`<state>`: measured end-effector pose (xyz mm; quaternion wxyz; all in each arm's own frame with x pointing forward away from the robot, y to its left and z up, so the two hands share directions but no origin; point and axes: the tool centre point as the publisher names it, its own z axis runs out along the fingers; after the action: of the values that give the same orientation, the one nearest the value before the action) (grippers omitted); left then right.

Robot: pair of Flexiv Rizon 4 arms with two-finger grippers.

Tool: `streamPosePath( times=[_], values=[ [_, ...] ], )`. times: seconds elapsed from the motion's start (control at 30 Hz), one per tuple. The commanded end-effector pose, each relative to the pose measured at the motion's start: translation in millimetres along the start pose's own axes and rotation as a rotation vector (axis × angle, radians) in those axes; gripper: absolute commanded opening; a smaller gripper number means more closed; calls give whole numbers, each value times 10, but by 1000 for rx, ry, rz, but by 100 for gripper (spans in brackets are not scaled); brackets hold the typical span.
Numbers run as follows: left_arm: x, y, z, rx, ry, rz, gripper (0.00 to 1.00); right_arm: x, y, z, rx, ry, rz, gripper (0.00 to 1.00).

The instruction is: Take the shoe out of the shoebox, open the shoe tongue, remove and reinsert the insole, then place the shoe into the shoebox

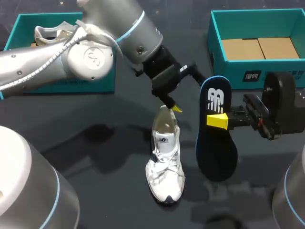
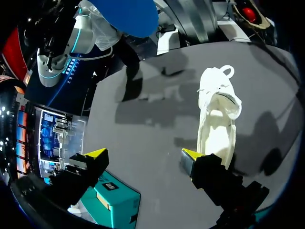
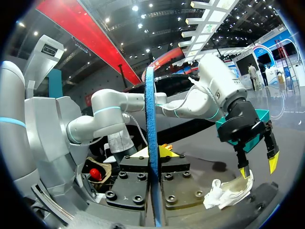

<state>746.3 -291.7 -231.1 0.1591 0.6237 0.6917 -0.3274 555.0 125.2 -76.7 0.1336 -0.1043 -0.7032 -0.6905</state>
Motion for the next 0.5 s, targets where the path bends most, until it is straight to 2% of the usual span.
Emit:
streamPosePath(
  times=[0.03, 0.07, 0.43, 0.5],
  values=[
    [-34, -44, -97, 19, -232, -2, 100, 12, -6, 8, 1, -3, 0, 0],
    [-85, -40, -140, 43, -259, 9, 100, 12, -6, 8, 1, -3, 0, 0],
    [-85, -40, -140, 43, -259, 9, 100, 12, -6, 8, 1, -3, 0, 0],
    [-57, -105, -184, 32, -301, 23, 100, 12, -6, 8, 1, -3, 0, 0]
  ],
)
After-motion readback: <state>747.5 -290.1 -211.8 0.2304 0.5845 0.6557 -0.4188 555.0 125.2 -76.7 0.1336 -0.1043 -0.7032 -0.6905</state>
